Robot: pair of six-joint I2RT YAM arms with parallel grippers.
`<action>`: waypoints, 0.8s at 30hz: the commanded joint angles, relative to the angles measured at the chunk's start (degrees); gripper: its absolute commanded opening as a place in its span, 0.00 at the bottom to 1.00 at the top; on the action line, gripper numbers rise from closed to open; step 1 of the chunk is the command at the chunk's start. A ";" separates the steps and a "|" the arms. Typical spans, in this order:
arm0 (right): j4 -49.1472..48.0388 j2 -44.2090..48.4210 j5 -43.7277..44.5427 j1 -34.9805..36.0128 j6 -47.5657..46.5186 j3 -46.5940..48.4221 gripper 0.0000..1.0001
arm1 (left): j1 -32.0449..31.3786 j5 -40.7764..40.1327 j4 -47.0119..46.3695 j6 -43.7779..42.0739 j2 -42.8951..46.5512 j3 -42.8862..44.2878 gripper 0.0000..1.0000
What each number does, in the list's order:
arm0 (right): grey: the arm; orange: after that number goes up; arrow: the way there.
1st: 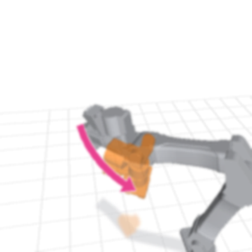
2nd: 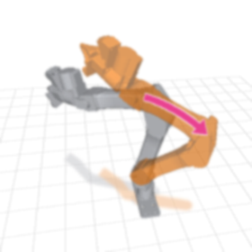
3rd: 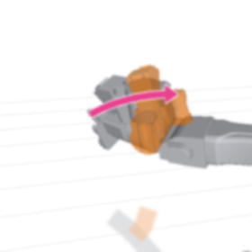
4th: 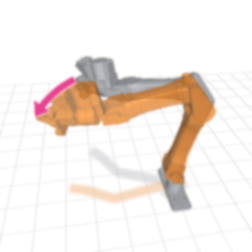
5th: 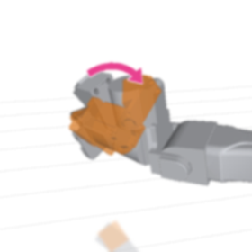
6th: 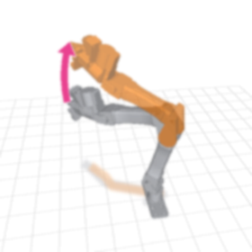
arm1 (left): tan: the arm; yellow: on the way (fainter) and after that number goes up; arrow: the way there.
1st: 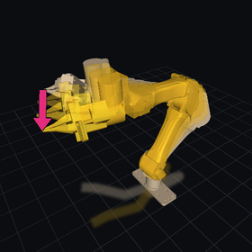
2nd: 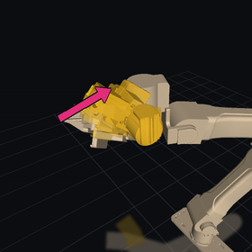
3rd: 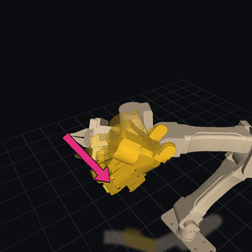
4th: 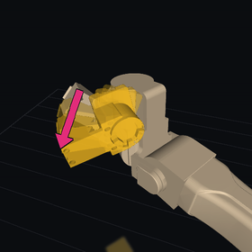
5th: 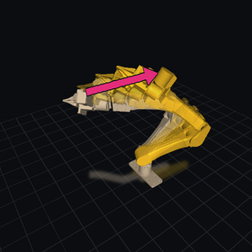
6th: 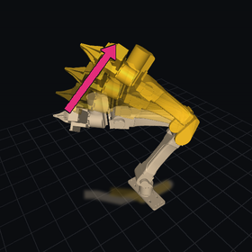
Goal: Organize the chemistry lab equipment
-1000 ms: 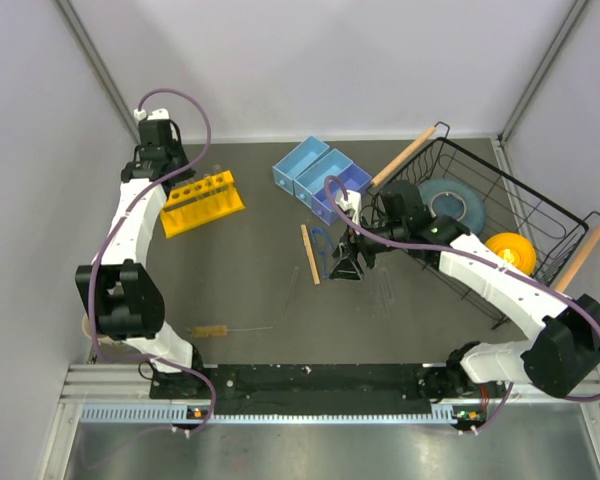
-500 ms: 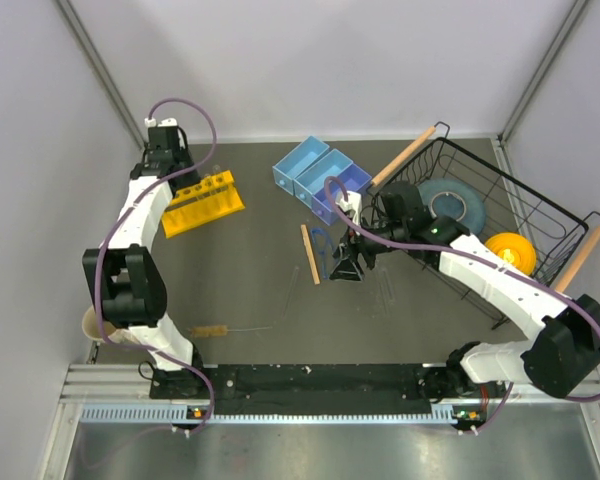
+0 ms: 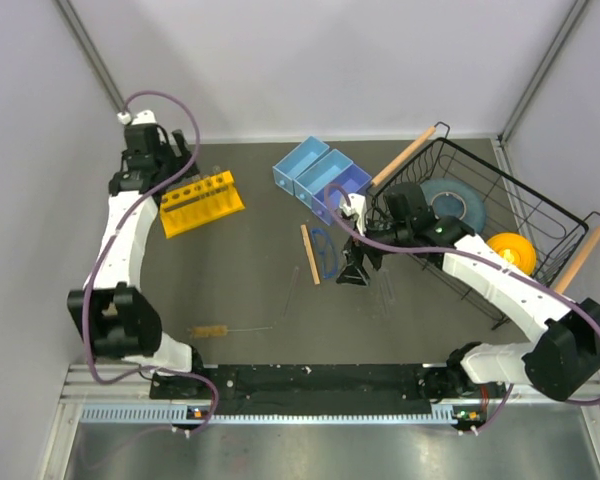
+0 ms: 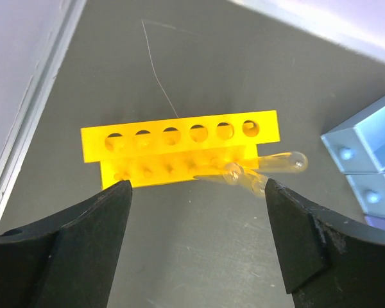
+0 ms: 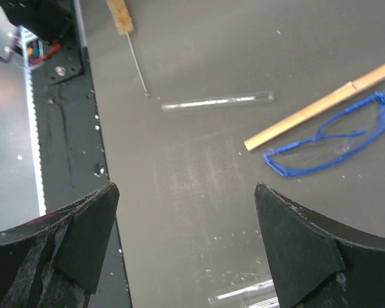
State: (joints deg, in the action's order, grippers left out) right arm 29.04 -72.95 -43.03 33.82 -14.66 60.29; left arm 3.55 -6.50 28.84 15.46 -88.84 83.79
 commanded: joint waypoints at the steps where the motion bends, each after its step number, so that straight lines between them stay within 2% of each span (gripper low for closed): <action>1: 8.55 2.28 7.24 -0.43 -8.53 1.67 0.89 | 2.42 2.10 0.07 2.20 12.52 -2.66 0.94; 3: 10.68 3.16 11.81 -0.43 -9.86 0.01 0.90 | 3.74 3.51 0.34 2.90 16.22 -5.90 0.99; 4: 11.73 3.51 13.04 -0.43 -10.74 -0.87 0.94 | 4.18 4.47 0.08 3.25 19.89 -7.40 0.99; 7: 13.85 5.00 17.09 -0.43 -11.10 -4.21 0.96 | 6.02 9.74 -0.28 5.01 26.59 -13.29 0.99; 12: 12.72 3.26 26.66 -0.08 -10.14 -8.69 0.96 | 6.47 19.31 0.52 7.56 35.55 -22.69 0.99; 15: 11.05 1.06 32.90 -0.07 -7.85 -10.19 0.86 | 6.47 25.38 -0.53 8.97 40.12 -27.70 0.99; 16: 10.35 -0.43 34.14 -0.07 -6.80 -10.46 0.78 | 6.55 31.14 -2.45 9.32 41.10 -30.06 0.99; 18: 8.59 -1.67 36.60 -0.07 -5.92 -11.07 0.70 | 6.47 35.84 -4.92 10.11 43.99 -32.54 0.99; 19: 8.06 -2.89 37.22 -0.07 -5.13 -11.16 0.62 | 6.55 39.25 -6.67 11.24 44.71 -34.38 0.99; 24: 6.56 -5.71 40.56 -0.51 -3.89 -10.72 0.50 | 6.55 42.45 -8.18 12.31 47.26 -38.26 0.99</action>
State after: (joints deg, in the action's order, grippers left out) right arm 39.24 -77.32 -7.22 33.82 -20.69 48.71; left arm 9.78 28.36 26.63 25.98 -43.64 47.48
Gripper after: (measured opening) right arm 0.537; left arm 0.990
